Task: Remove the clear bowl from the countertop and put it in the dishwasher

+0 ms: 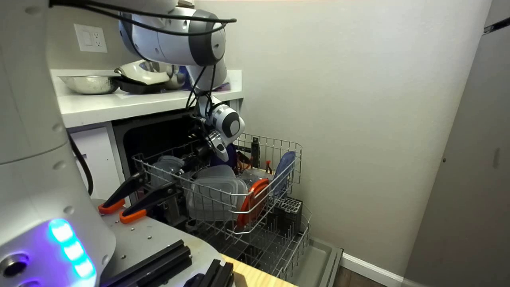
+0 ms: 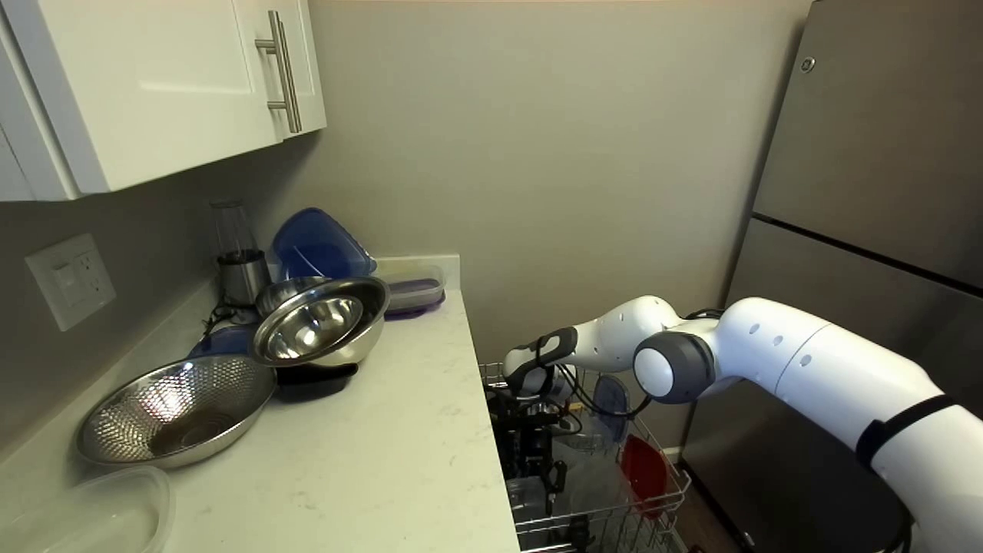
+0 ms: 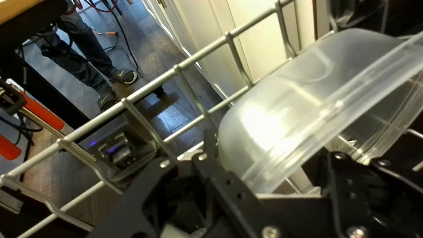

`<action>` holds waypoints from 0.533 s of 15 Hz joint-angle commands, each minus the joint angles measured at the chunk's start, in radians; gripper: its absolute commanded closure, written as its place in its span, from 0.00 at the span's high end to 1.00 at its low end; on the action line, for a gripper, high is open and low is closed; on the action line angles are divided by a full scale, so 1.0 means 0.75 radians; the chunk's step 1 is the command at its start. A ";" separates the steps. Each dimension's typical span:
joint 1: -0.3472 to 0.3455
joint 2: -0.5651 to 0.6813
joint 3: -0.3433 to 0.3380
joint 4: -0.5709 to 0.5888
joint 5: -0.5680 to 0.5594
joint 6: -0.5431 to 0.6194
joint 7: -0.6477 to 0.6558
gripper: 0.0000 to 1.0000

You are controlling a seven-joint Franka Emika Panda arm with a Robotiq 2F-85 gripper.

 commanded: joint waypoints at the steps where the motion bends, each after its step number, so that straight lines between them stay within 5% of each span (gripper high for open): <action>1: -0.041 0.000 0.027 -0.013 0.032 0.055 0.046 0.95; 8: -0.133 -0.086 -0.019 -0.177 0.229 0.357 0.028 1.00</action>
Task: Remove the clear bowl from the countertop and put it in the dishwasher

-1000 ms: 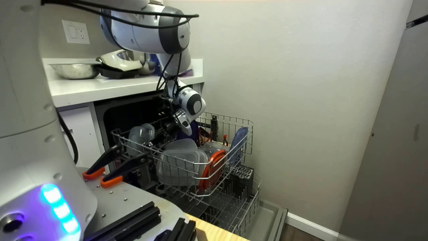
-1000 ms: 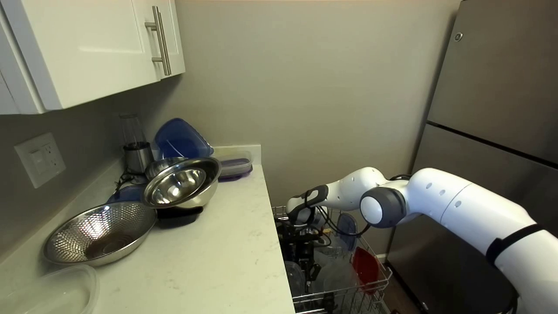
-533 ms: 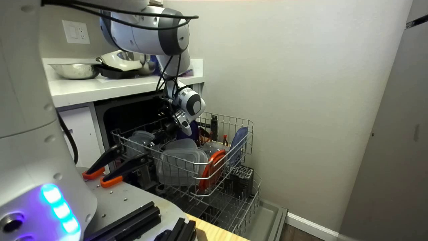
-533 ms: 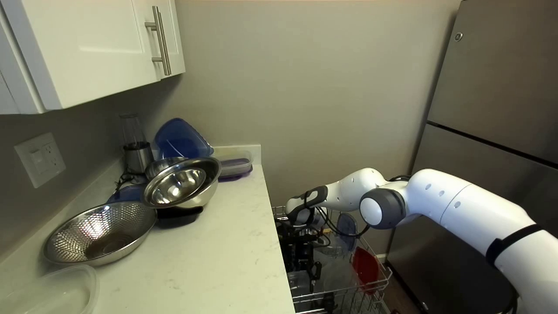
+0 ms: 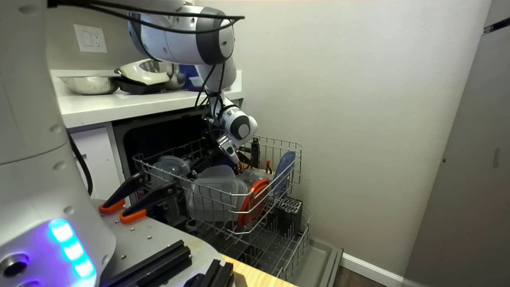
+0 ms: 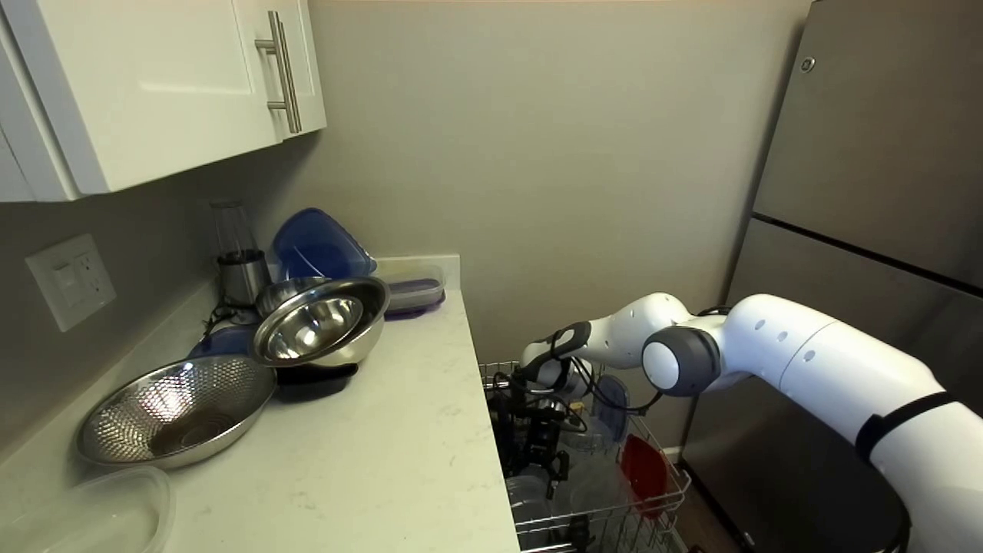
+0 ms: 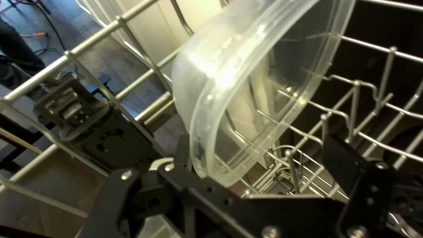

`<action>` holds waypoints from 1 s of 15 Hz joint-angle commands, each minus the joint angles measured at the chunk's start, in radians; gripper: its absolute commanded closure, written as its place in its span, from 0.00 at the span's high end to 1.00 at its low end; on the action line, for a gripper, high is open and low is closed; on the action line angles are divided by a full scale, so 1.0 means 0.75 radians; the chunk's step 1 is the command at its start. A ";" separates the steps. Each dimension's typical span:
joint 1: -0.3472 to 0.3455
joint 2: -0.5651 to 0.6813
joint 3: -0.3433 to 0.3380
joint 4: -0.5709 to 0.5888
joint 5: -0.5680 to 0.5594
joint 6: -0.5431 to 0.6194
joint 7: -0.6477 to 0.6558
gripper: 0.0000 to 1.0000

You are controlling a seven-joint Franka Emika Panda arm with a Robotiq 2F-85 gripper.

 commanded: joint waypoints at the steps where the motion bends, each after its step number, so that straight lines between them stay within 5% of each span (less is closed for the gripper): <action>1: -0.063 -0.087 0.011 -0.150 0.119 0.150 0.017 1.00; 15: -0.101 -0.180 0.024 -0.329 0.347 0.313 -0.061 1.00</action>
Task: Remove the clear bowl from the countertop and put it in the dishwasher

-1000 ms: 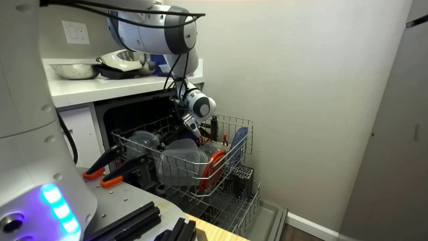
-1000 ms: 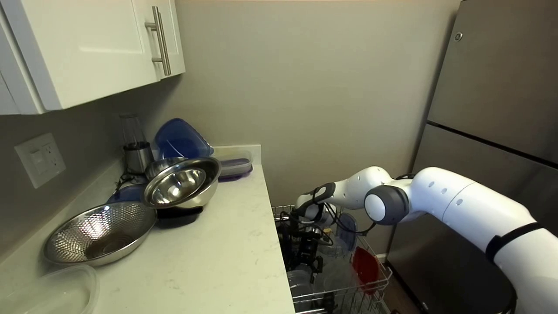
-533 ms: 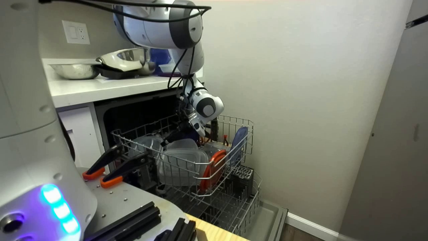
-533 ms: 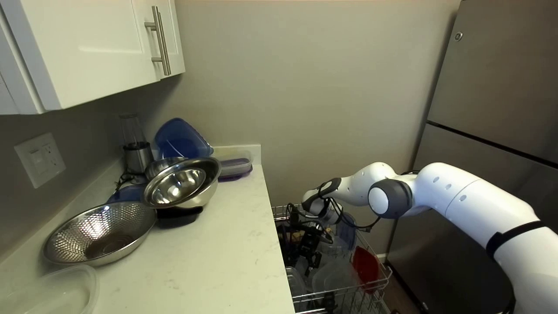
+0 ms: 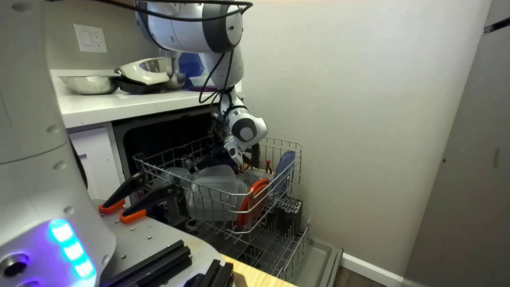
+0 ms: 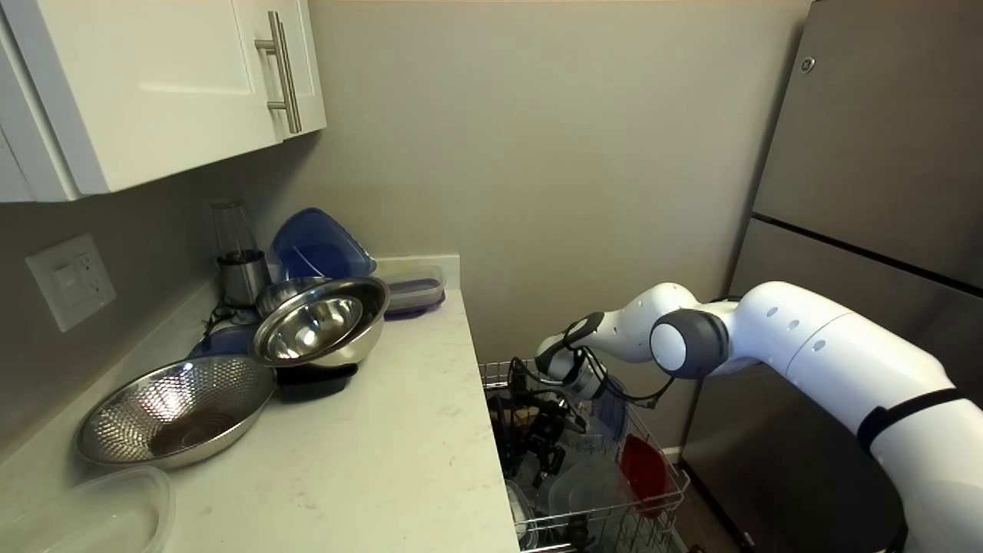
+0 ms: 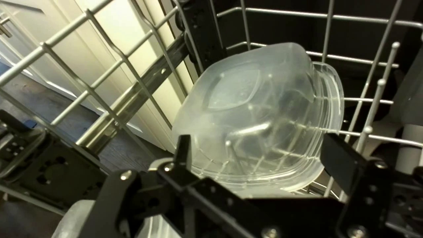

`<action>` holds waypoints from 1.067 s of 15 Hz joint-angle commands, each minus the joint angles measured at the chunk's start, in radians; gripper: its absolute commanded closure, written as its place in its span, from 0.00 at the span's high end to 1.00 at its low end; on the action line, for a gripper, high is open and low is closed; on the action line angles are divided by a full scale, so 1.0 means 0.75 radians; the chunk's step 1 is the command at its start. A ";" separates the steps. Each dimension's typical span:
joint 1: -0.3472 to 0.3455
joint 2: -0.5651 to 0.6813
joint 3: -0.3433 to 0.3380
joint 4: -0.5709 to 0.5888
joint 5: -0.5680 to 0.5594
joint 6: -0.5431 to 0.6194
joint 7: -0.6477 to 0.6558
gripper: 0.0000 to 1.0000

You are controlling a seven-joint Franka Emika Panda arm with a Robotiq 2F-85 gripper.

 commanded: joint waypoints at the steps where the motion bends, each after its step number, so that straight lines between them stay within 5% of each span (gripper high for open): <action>1: -0.030 -0.101 0.012 -0.145 0.061 0.091 -0.069 1.00; 8: 0.009 -0.310 -0.054 -0.130 -0.024 0.166 -0.199 1.00; 16: 0.010 -0.440 -0.047 -0.062 -0.302 0.105 -0.212 1.00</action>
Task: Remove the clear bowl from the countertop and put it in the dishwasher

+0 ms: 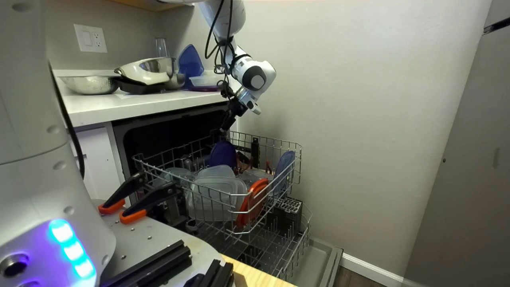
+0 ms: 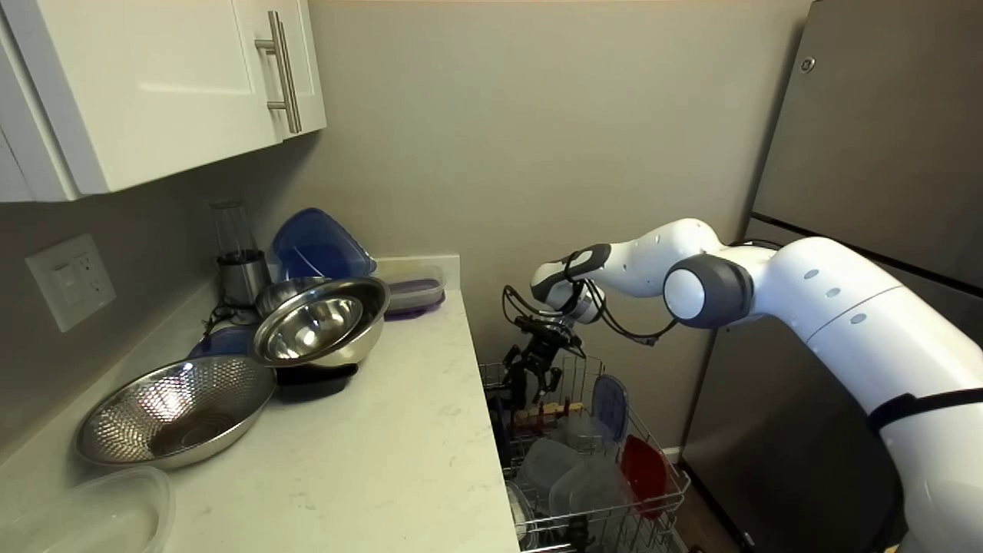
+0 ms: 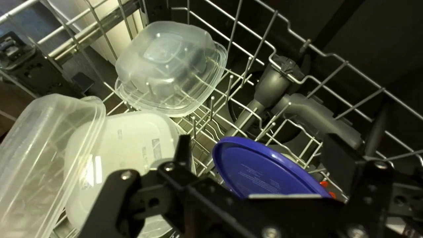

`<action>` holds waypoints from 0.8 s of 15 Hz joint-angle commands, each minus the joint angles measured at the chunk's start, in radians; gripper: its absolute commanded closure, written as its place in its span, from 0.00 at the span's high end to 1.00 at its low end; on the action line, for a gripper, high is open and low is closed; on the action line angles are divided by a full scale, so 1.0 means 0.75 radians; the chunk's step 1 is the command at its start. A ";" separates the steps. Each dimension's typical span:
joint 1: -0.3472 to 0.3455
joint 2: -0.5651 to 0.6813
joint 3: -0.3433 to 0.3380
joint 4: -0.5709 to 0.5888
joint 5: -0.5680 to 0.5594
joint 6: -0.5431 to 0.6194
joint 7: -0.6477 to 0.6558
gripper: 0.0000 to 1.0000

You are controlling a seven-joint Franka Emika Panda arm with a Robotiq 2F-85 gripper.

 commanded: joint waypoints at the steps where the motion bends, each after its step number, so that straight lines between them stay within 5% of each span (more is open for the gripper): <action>1: 0.004 -0.073 -0.008 -0.045 -0.136 -0.032 -0.047 1.00; 12: 0.023 -0.201 0.014 -0.017 -0.429 -0.191 -0.236 1.00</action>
